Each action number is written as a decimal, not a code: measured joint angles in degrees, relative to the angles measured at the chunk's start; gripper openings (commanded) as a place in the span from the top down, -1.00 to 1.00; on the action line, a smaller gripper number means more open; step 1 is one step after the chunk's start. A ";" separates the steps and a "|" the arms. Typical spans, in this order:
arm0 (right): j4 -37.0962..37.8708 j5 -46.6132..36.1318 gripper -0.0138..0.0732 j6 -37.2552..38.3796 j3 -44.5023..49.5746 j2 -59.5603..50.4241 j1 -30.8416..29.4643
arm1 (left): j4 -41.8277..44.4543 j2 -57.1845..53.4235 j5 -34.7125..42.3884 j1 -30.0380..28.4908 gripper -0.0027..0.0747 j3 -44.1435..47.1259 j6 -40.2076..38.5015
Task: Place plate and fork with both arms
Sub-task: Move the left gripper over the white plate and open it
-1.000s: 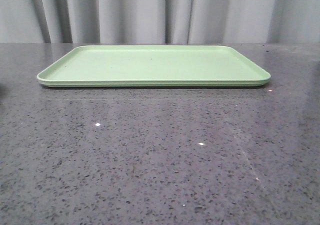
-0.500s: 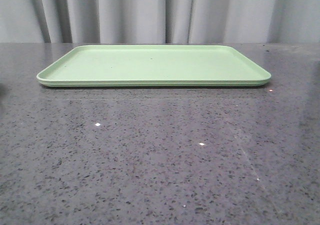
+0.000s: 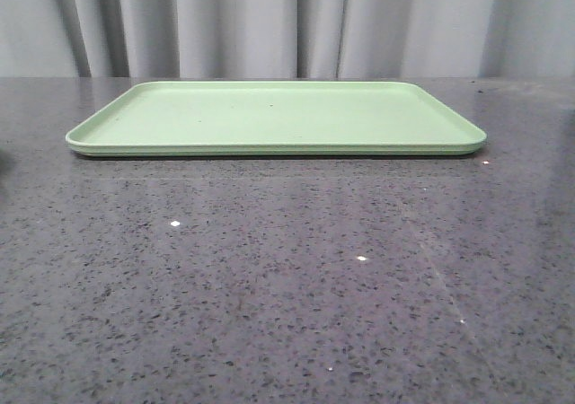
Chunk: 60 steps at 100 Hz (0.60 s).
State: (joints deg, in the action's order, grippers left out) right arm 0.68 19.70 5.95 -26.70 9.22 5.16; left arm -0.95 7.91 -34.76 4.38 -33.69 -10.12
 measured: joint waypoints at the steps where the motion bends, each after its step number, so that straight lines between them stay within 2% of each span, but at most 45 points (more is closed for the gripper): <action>1: 0.00 1.09 0.96 0.00 -0.45 0.64 0.00 | 0.14 0.36 -1.66 0.00 0.98 -0.58 0.00; 15: -0.04 13.91 0.96 0.00 -9.06 7.23 0.00 | 0.95 8.00 -16.75 0.00 0.98 -11.22 0.00; 29: -0.13 27.71 0.96 0.00 -16.80 13.96 0.00 | 0.95 15.47 -27.73 0.00 0.98 -18.89 0.00; 40: -0.13 35.13 0.96 0.00 -20.78 17.86 0.00 | 0.95 19.98 -31.99 0.00 0.98 -21.52 0.00; 60: -0.13 37.37 0.96 0.00 -21.63 20.62 0.00 | 0.95 23.02 -34.10 0.00 0.98 -21.98 0.00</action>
State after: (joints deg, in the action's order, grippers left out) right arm 0.55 57.06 5.95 -48.33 29.84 5.16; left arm 0.00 30.93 -68.86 4.38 -55.66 -10.12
